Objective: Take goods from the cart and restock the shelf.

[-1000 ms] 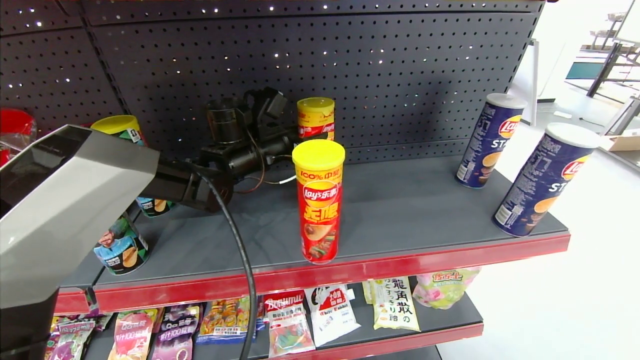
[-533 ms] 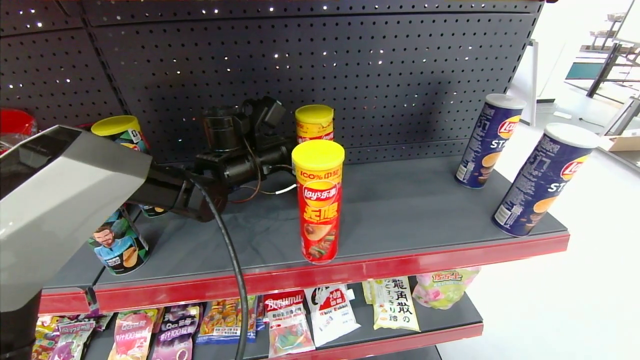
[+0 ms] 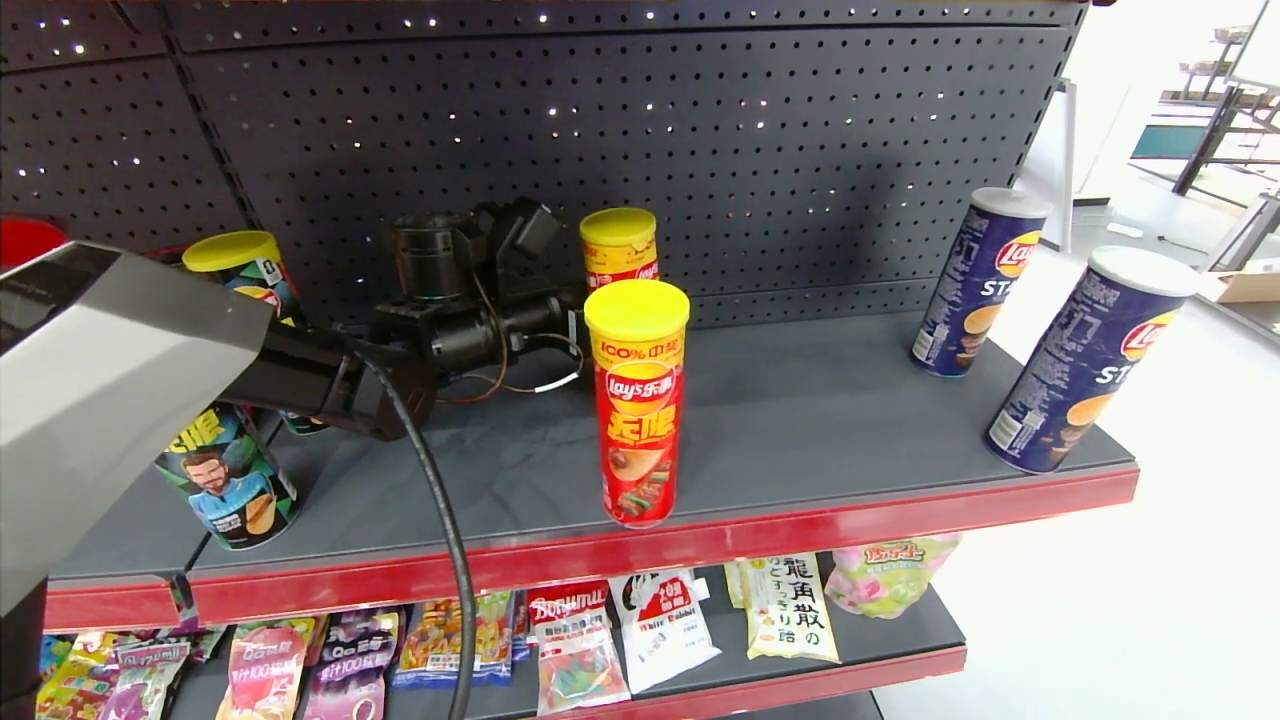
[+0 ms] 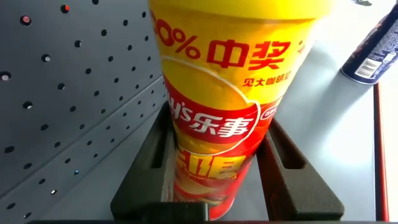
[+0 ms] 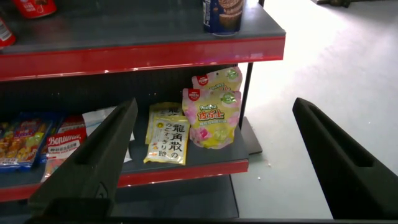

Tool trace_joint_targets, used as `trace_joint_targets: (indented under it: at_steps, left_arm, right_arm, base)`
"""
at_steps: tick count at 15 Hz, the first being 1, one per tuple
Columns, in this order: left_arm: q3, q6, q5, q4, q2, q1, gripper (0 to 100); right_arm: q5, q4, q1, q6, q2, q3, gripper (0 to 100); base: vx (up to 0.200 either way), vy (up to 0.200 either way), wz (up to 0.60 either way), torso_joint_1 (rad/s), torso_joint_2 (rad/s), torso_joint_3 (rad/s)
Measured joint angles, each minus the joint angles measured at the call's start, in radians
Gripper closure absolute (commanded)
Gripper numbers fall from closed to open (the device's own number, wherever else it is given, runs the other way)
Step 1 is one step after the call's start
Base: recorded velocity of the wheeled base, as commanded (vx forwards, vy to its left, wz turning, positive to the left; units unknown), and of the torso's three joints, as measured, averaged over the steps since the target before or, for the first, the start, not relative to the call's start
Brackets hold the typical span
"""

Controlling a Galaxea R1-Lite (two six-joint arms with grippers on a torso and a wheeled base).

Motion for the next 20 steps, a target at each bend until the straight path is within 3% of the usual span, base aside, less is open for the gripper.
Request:
trace_joint_targets:
  at_steps: [7,12,13,20]
  left_arm:
    - [0.009,0.007,-0.005,0.052,-0.014,-0.004,100]
    - [0.011,0.035,-0.004,0.058,-0.02,-0.015,100]
    - [0.012,0.036,-0.004,0.057,-0.02,-0.018,0]
    - [0.023,0.035,-0.001,0.097,-0.039,-0.02,0]
  right_arm:
    - [0.0,0.0,0.0,0.0,0.0,0.0,0]
    - [0.0,0.0,0.0,0.0,0.0,0.0,0]
    - [0.0,0.0,0.0,0.0,0.0,0.0,0]
    - [0.0,0.0,0.0,0.0,0.0,0.0,0]
  base:
    - [0.0,0.0,0.0,0.0,0.0,0.0]
    - [0.0,0.0,0.0,0.0,0.0,0.0]
    - [0.0,0.0,0.0,0.0,0.0,0.0]
    - [0.0,0.0,0.0,0.0,0.0,0.0]
